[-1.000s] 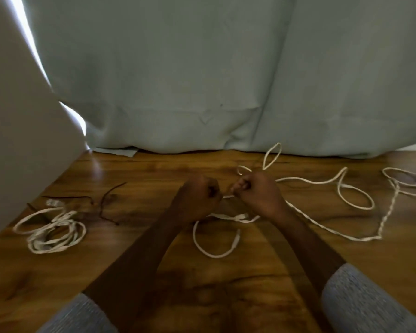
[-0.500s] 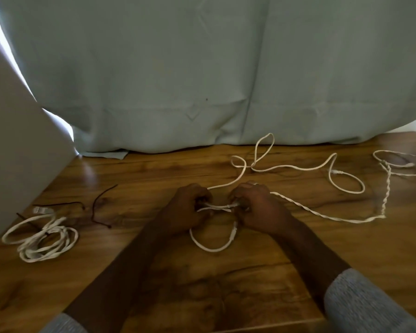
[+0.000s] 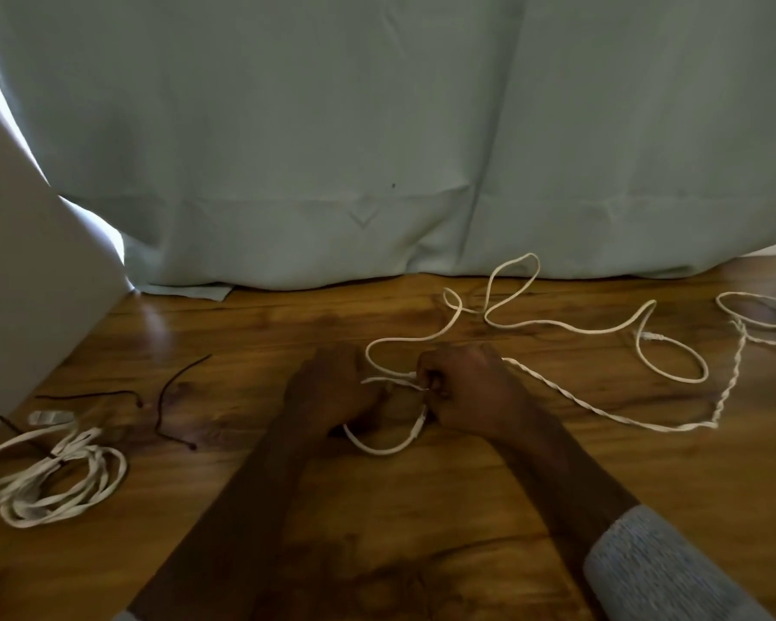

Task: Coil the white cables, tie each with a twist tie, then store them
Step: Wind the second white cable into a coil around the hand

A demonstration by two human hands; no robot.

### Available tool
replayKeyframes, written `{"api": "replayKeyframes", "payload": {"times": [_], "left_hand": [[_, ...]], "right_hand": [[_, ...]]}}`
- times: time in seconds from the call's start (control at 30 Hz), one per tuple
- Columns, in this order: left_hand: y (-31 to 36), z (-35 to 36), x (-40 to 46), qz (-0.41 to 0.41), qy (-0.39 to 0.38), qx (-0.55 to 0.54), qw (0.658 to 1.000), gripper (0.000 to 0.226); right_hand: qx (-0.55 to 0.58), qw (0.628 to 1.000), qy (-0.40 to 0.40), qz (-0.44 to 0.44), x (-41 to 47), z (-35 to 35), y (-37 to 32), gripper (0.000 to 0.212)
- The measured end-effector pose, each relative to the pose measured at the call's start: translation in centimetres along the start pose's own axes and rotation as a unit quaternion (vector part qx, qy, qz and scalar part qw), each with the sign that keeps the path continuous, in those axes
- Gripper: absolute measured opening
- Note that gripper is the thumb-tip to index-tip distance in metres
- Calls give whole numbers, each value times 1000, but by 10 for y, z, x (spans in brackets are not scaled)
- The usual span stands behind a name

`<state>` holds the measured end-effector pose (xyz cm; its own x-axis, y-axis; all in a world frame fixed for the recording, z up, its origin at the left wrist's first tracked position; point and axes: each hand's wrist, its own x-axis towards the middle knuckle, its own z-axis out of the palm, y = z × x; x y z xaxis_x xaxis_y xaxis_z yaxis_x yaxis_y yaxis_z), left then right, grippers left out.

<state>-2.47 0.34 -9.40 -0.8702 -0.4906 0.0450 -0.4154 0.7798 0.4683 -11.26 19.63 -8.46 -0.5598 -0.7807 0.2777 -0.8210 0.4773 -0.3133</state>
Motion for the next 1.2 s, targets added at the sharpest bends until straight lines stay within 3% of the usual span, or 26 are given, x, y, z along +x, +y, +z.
{"api": "replayKeyframes", "payload": {"times": [0.1, 0.2, 0.33, 0.5, 0.67, 0.7, 0.87, 0.97, 1.03, 1.1, 1.2], "left_hand": [[-6, -9, -1, 10, -78, -9, 997, 17], [-3, -23, -8, 40, -86, -188, 978, 7], [-1, -31, -13, 16, -154, -498, 853, 15], [8, -24, -16, 12, -157, -655, 739, 22], [12, -22, -17, 34, -133, -779, 612, 33], [12, -18, -17, 45, -136, -785, 603, 32], [18, -3, -1, 95, -84, -758, 639, 24], [14, -20, 26, 67, -56, -739, 668, 27], [9, -27, 39, 42, -98, -734, 671, 34], [4, -23, 43, 22, -159, -727, 668, 39], [5, -16, 43, 12, -241, -712, 660, 46]], "right_hand": [[-14, 1000, -15, 8, -1, -1, -3, 18], [-34, 999, -6, 7, -2, -3, -9, 20], [-61, 994, 81, -28, 3, -4, -22, 38], [-10, 991, 122, -57, 49, -13, -32, 26], [108, 952, 284, 26, 83, -20, -22, 24], [111, 949, 291, 49, 84, -12, -19, 24], [68, 947, 307, 60, 86, 10, -19, 26], [-3, 964, 254, 81, 83, 6, -8, 14], [-35, 972, 219, 74, 80, 8, -2, 36], [-29, 981, 190, 9, 78, 12, 0, 61], [-4, 975, 200, -94, 82, 16, -6, 50]]}}
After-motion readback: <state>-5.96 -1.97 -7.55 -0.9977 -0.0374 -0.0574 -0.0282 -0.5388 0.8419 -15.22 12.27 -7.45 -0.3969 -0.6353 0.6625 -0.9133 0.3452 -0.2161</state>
